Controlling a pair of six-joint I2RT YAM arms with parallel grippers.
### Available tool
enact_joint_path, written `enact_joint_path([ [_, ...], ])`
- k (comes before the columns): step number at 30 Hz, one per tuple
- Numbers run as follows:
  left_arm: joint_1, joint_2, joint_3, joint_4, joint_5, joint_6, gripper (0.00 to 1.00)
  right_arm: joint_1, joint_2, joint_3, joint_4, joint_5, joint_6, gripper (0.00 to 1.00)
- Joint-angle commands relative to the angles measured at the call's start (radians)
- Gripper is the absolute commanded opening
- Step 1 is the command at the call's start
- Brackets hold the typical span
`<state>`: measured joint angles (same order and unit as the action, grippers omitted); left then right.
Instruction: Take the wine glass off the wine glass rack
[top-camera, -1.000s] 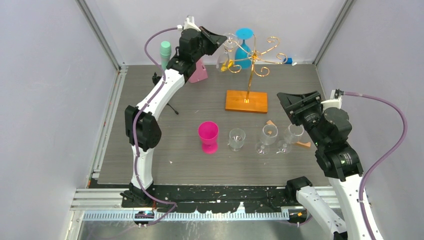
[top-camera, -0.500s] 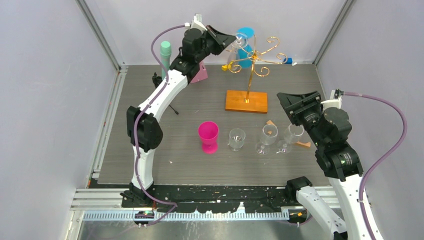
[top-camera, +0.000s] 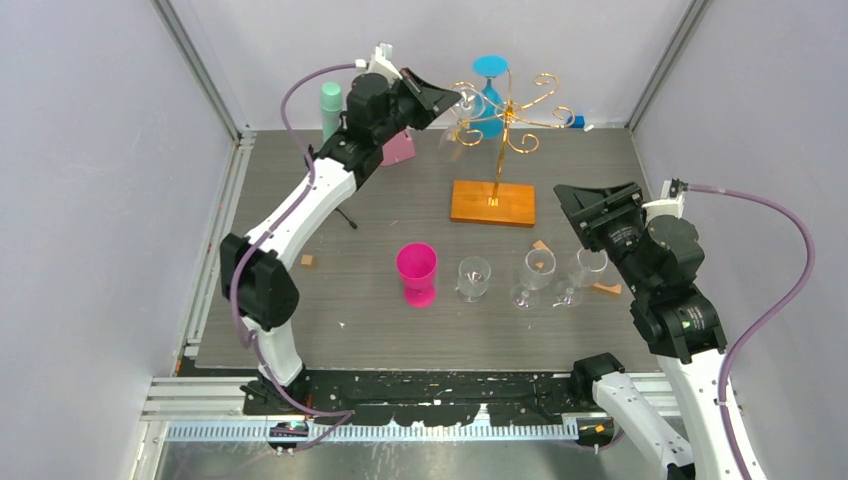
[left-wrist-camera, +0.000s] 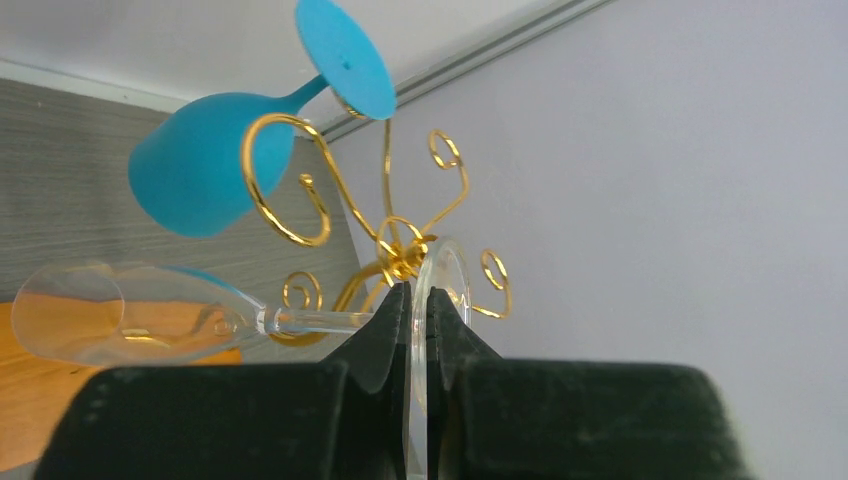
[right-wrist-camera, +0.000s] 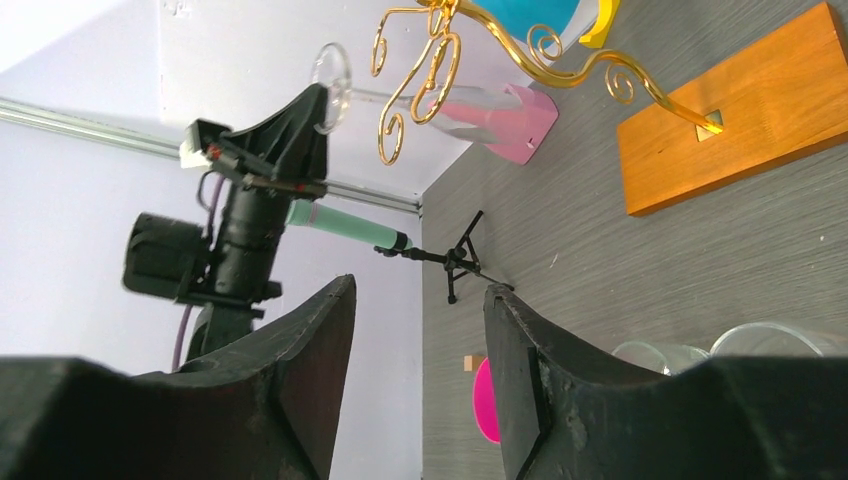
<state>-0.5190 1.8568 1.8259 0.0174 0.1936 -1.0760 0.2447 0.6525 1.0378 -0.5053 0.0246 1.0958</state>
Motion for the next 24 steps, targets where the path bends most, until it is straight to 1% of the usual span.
enact_joint_path([
  [1, -0.004, -0.163, -0.036, 0.073, -0.044, 0.063, 0.00, -0.002, -0.011, 0.005, 0.048, 0.001, 0.000, 0.56],
  [6, -0.003, -0.242, -0.098, 0.036, -0.065, 0.085, 0.00, -0.002, -0.009, -0.001, 0.081, -0.011, -0.008, 0.57],
  [11, -0.003, -0.359, -0.218, 0.051, -0.078, 0.090, 0.00, -0.002, -0.005, -0.022, 0.165, -0.102, -0.043, 0.58],
  [13, -0.003, -0.401, -0.253, 0.044, -0.070, 0.097, 0.00, -0.002, 0.003, -0.035, 0.224, -0.145, -0.067, 0.58],
  [19, -0.003, -0.568, -0.362, -0.010, -0.074, 0.115, 0.00, -0.001, 0.067, -0.045, 0.420, -0.381, -0.168, 0.61],
  [20, -0.001, -0.594, -0.374, -0.040, -0.076, 0.115, 0.00, -0.001, 0.080, -0.052, 0.495, -0.426, -0.176, 0.61],
  [21, -0.001, -0.619, -0.375, -0.088, -0.086, 0.116, 0.00, 0.000, 0.086, -0.070, 0.536, -0.445, -0.186, 0.63],
  [22, 0.000, -0.642, -0.367, -0.158, -0.095, 0.114, 0.00, 0.002, 0.101, -0.077, 0.618, -0.475, -0.189, 0.64],
  [24, 0.006, -0.692, -0.350, -0.285, -0.099, 0.112, 0.00, 0.012, 0.127, -0.091, 0.715, -0.494, -0.185, 0.64],
])
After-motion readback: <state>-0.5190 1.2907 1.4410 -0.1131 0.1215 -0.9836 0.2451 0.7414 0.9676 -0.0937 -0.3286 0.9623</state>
